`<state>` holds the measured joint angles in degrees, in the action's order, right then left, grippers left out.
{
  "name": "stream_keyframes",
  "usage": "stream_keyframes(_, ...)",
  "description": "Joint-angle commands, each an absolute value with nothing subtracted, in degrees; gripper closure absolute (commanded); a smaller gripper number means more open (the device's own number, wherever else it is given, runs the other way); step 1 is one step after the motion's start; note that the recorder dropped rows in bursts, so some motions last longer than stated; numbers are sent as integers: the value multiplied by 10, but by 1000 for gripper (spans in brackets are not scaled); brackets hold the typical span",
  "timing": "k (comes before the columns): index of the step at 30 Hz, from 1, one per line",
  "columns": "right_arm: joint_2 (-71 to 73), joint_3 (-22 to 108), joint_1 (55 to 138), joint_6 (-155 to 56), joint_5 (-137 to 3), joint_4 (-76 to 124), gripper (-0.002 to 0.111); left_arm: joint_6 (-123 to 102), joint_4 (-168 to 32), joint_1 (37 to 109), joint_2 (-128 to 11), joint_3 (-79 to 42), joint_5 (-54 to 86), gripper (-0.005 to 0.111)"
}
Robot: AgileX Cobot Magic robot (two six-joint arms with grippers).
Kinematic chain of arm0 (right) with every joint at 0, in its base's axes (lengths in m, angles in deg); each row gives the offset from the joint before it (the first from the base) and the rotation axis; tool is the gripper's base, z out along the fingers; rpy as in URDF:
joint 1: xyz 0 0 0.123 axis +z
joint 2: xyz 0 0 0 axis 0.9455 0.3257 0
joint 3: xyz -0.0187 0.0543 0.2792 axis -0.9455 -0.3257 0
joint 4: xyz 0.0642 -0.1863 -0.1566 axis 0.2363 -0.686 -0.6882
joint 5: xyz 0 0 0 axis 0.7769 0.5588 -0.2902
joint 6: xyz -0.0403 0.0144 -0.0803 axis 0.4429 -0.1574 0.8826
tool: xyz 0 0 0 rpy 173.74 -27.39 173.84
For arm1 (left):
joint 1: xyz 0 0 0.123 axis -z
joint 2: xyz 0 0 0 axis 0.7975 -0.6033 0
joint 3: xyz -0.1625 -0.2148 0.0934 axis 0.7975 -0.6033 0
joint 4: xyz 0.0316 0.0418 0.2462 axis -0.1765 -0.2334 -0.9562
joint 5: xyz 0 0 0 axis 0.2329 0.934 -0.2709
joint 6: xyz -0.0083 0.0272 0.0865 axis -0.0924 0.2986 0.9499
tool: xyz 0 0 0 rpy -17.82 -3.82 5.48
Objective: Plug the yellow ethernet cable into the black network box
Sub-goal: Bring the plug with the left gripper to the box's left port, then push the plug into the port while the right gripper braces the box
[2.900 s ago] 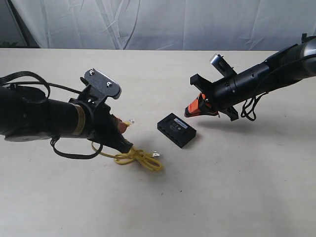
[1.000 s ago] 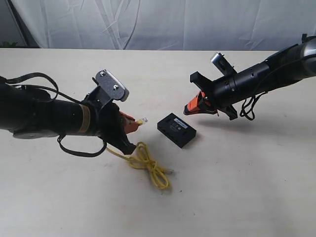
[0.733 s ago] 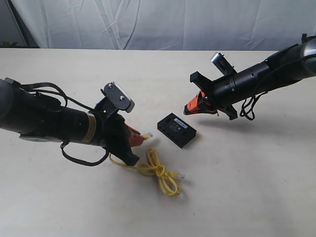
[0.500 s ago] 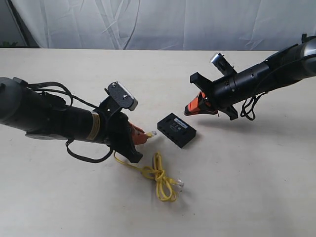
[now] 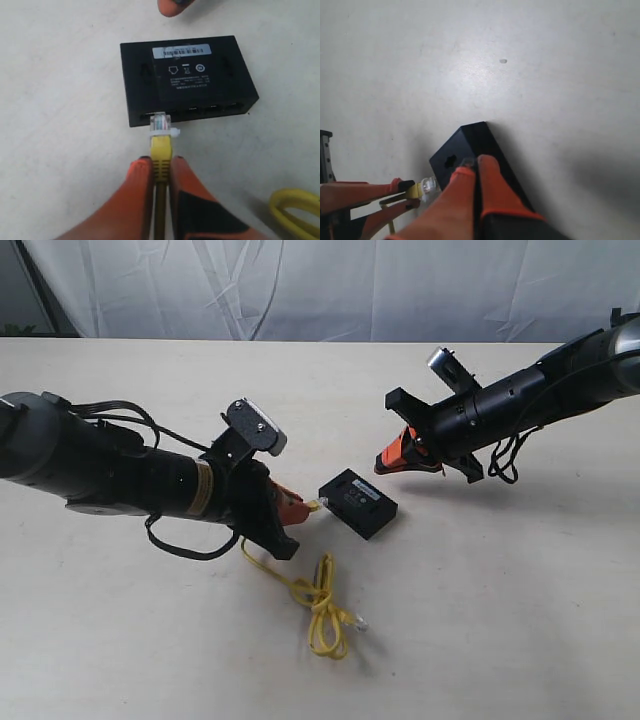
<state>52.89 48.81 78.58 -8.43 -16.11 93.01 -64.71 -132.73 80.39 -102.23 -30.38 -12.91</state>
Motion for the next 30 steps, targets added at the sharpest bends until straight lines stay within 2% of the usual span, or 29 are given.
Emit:
stream_keyframes(1, 529, 490, 785, -80, -165, 927, 109, -652, -1342, 804, -1027, -288, -120, 107)
stream_keyframes(13, 529, 490, 785, -80, -165, 927, 109, -716, -1457, 804, -1028, -276, -72, 107)
stream_keyframes(30, 530, 490, 788, -80, -165, 926, 109, -714, -1459, 804, -1035, -250, -83, 107)
